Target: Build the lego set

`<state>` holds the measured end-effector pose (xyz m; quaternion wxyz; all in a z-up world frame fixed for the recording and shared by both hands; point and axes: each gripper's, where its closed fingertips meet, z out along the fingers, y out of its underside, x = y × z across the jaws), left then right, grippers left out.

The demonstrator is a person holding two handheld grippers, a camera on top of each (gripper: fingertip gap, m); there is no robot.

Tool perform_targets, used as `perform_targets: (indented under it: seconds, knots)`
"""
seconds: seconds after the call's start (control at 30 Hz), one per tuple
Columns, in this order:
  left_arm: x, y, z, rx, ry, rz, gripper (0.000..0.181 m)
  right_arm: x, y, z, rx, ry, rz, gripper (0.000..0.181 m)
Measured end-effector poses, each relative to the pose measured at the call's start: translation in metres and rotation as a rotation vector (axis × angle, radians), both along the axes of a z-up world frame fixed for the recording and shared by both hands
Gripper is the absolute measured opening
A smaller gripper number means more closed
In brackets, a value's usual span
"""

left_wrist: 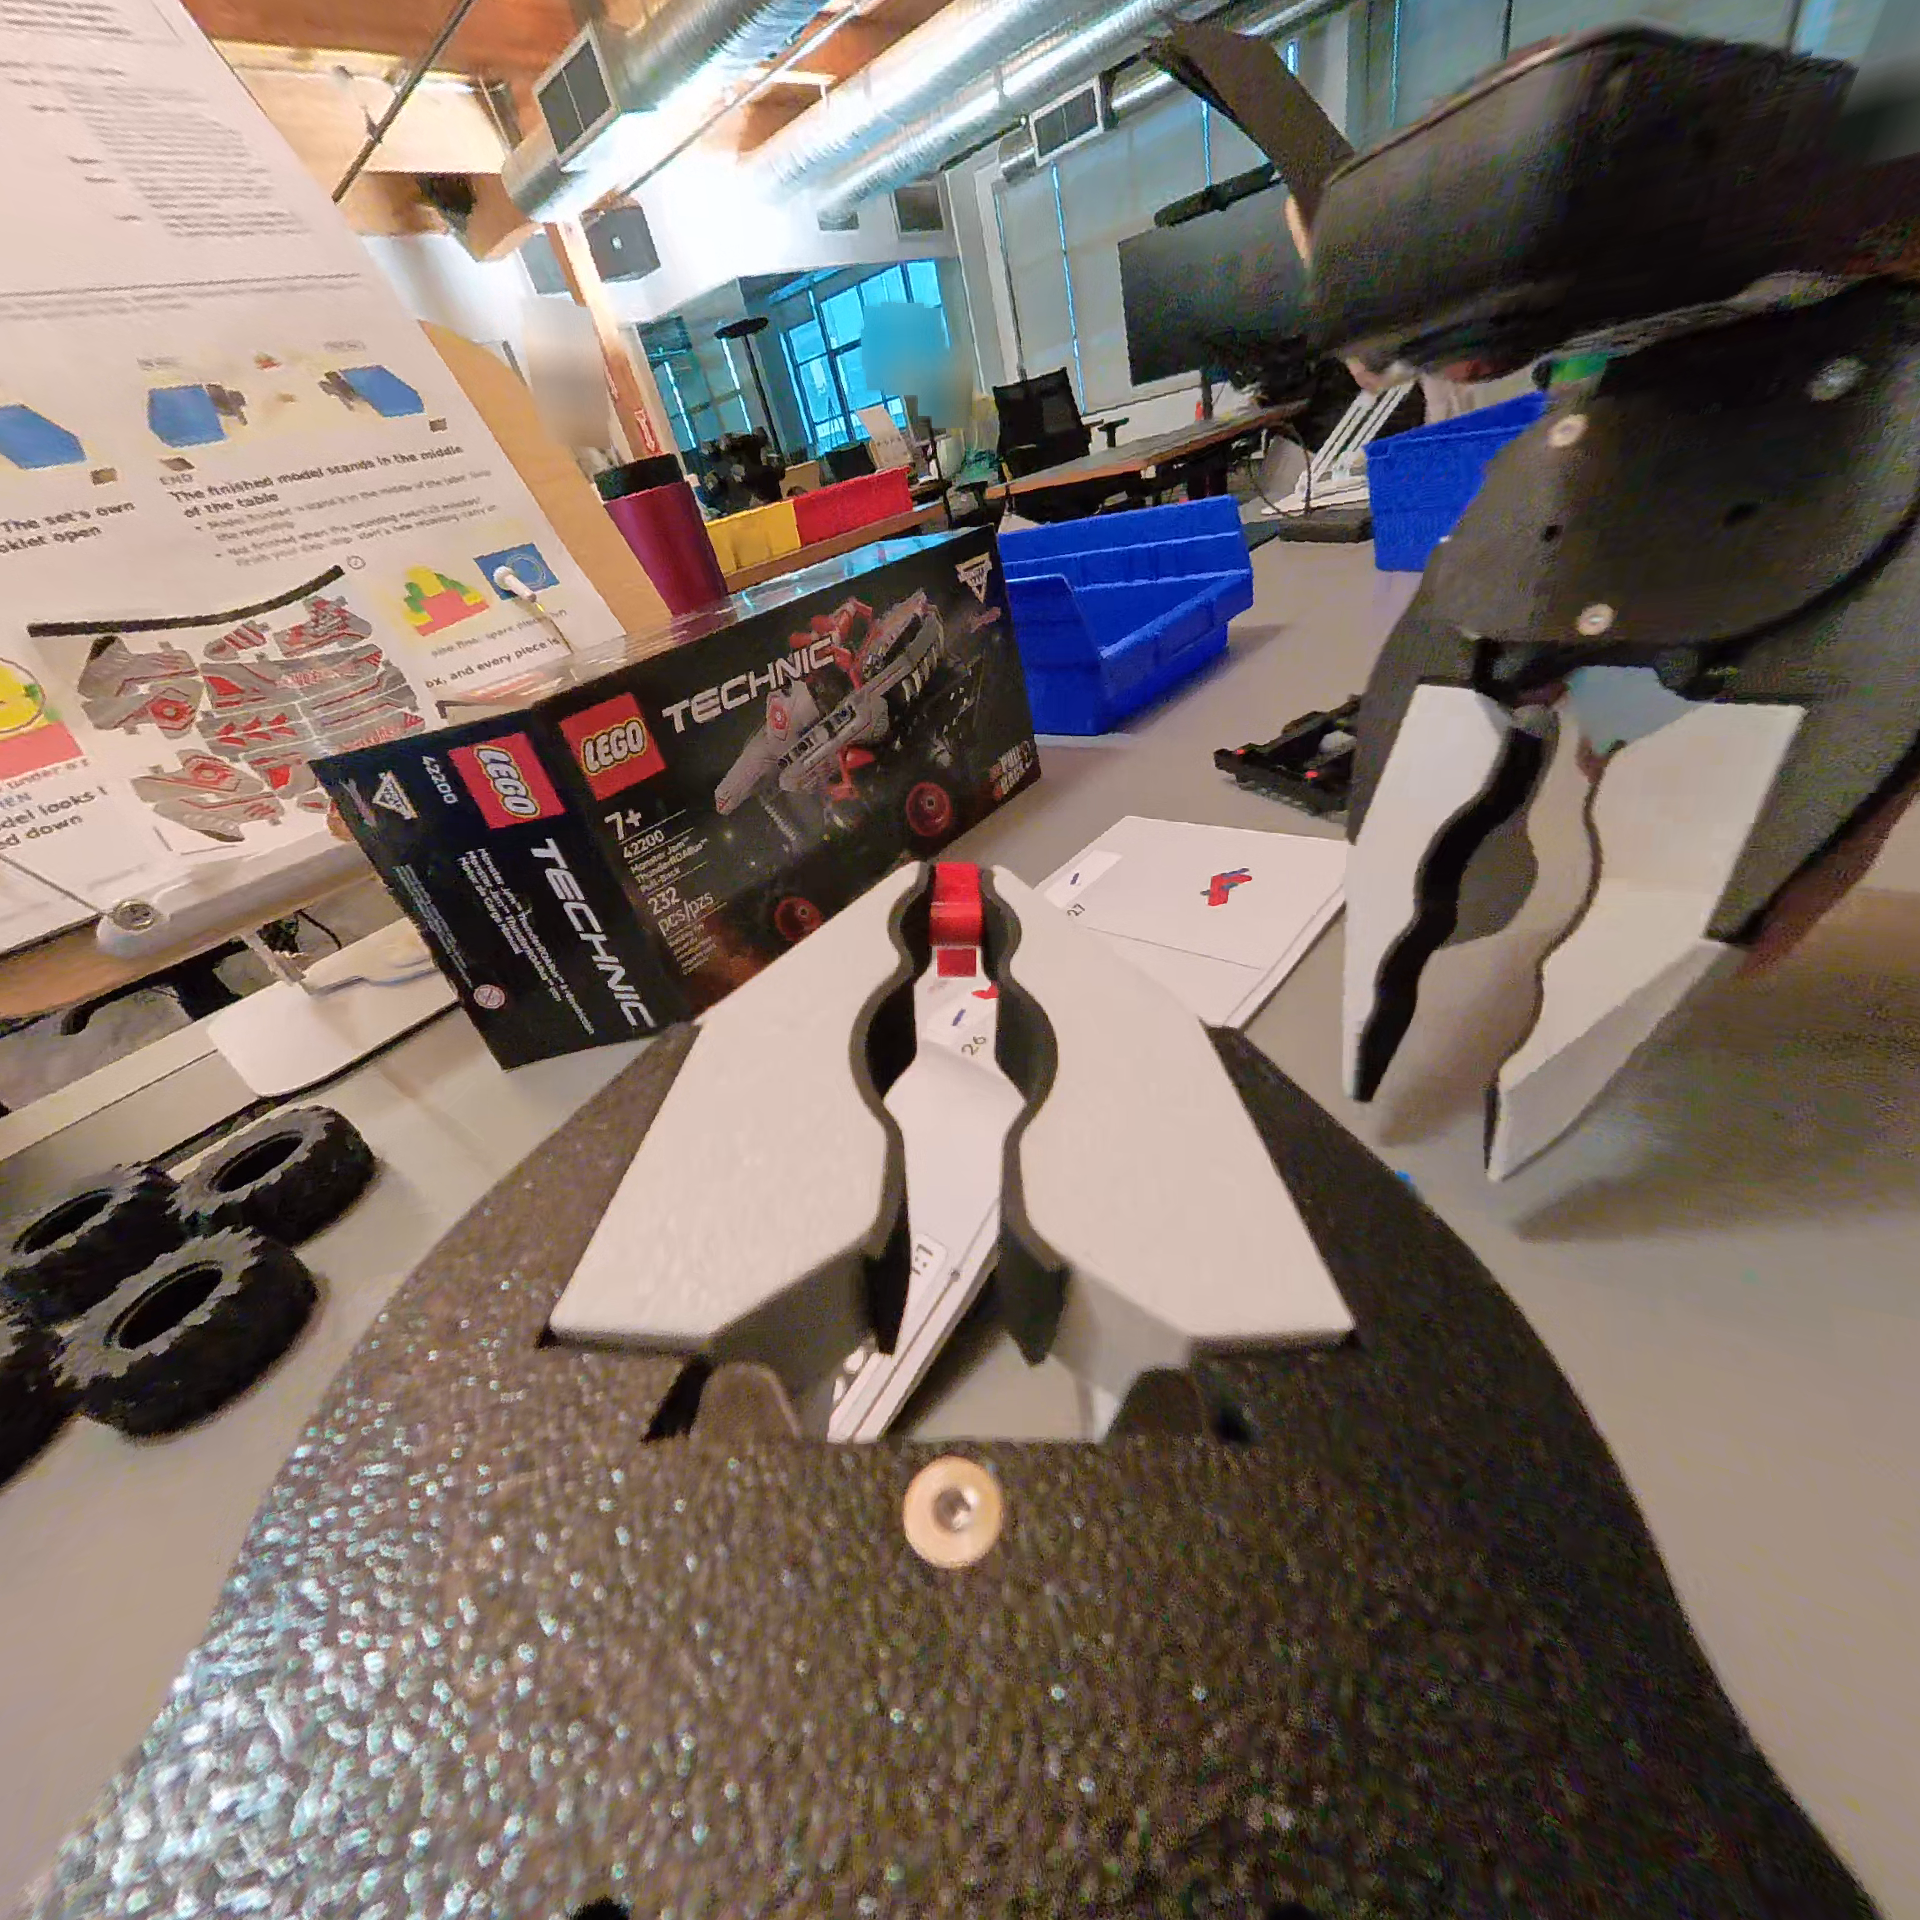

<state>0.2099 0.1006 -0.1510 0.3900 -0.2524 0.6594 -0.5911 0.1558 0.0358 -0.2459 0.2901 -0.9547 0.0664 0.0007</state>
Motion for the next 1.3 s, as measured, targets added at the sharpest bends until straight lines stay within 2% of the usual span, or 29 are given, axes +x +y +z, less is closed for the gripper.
perform_targets:
  seconds: [0.03,0.13,0.23,0.47,0.8,1.0,1.3]
  knots:
    - [0.0,-0.001,-0.001,-0.006,0.014,-0.001,0.005,0.002,0.005,0.002,0.046,-0.052,-0.012,0.028]
    - [-0.001,-0.002,-0.001,-0.018,0.02,-0.01,0.004,0.009,0.012,-0.002,0.136,-0.132,-0.019,0.025]
    - [-0.001,-0.003,0.0,-0.039,0.03,-0.023,0.005,0.014,0.01,-0.015,0.141,-0.096,-0.066,0.025]
    - [0.0,-0.003,-0.003,-0.041,0.042,-0.023,0.004,0.023,0.012,-0.016,0.254,-0.085,-0.137,0.003]
    - [0.0,-0.007,-0.007,-0.013,0.058,-0.036,0.005,0.016,0.003,-0.015,0.264,-0.046,-0.057,0.021]
    - [0.0,-0.009,-0.01,0.005,0.06,-0.034,0.005,0.022,-0.002,-0.016,0.255,-0.078,-0.059,0.002]
    - [-0.001,-0.014,-0.014,0.034,0.069,-0.056,0.005,0.022,-0.005,-0.016,0.254,-0.084,-0.044,0.002]
